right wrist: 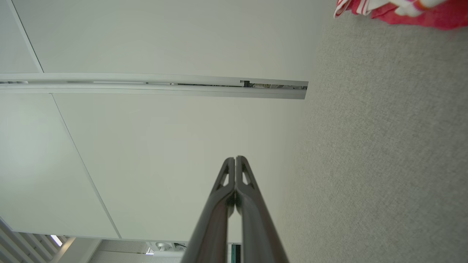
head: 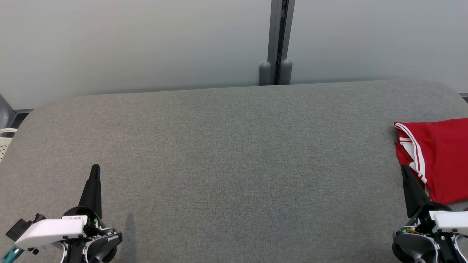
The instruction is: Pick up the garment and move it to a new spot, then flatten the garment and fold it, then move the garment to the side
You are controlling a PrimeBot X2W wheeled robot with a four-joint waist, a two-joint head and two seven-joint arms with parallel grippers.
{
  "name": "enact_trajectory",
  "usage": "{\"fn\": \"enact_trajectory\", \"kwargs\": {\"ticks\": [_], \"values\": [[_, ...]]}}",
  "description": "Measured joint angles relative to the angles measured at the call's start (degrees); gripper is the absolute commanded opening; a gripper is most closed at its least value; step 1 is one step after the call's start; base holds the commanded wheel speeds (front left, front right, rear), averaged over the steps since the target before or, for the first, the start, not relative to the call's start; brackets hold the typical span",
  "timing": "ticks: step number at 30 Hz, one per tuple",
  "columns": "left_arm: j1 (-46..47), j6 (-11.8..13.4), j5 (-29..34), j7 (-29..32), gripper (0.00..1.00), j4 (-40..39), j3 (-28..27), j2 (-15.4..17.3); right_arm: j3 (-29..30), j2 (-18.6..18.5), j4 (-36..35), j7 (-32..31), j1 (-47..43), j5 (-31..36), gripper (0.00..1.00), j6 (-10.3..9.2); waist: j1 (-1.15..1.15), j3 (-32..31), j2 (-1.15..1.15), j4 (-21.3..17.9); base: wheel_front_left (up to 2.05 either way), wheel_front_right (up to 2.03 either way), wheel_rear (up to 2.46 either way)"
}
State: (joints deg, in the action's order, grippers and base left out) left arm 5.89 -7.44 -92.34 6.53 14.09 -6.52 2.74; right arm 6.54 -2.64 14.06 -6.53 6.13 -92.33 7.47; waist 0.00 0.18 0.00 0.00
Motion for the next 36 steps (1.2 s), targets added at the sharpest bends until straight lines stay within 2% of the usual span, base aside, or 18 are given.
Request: {"fn": "enact_trajectory", "kwargs": {"ticks": [36], "values": [[0.00, 0.00, 0.00, 0.00, 0.00, 0.00, 0.00, 0.00, -0.01, 0.00, 0.00, 0.00, 0.01, -0.01, 0.00, 0.00, 0.00, 0.00, 0.00, 0.00, 0.00, 0.00, 0.00]]}}
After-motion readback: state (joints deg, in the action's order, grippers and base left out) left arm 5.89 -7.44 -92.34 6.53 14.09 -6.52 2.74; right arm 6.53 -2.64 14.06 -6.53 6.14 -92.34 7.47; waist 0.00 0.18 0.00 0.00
